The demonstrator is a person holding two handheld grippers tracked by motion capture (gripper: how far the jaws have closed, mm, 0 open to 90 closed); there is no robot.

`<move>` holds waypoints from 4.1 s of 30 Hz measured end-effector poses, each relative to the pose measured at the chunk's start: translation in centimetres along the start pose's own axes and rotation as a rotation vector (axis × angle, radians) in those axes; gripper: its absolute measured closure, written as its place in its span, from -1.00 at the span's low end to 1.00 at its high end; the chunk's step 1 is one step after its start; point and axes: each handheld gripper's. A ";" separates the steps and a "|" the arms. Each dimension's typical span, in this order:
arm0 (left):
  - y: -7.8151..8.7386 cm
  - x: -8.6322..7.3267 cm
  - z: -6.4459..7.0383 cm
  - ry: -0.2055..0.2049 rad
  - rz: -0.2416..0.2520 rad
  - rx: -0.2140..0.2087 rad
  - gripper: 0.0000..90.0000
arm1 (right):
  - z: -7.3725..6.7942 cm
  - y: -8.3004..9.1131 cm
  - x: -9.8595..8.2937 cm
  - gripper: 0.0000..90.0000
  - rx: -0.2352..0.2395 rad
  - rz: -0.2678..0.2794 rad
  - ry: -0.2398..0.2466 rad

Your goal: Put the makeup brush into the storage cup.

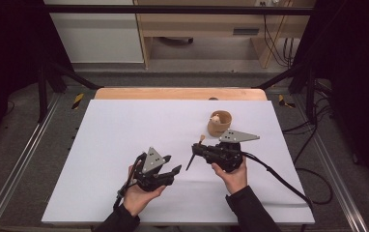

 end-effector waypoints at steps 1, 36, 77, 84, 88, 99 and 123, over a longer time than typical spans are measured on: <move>0.2 0.0 -0.2 0.000 0.003 0.004 0.05 | 0.1 0.1 0.0 0.86 -0.005 0.000 -0.002; 5.9 -1.2 -5.6 0.018 0.093 0.079 -0.72 | 1.6 2.4 0.8 0.86 -0.120 0.037 0.042; 11.9 -4.6 -9.7 -0.007 0.138 0.127 -0.87 | 3.6 3.6 5.2 0.86 -0.244 0.088 0.051; 12.5 -5.1 -10.1 -0.009 0.124 0.129 -0.88 | 4.1 3.2 5.8 0.86 -0.266 0.092 0.049; 12.8 -5.3 -10.2 -0.003 0.127 0.130 -0.87 | 4.3 3.1 6.3 0.86 -0.278 0.096 0.044; 13.3 -6.1 -10.7 0.015 0.122 0.148 -0.87 | 5.2 2.5 7.3 0.86 -0.319 0.097 0.035; 13.9 -6.5 -10.9 0.023 0.124 0.153 -0.88 | 8.1 1.1 8.8 0.86 -0.446 0.083 0.020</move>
Point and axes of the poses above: each handheld gripper's, and its own axes: y roughly backward along the jaws, x roughly out of its top, z roughly to its right, and after that the axes turned 14 degrees about -x, right-handed
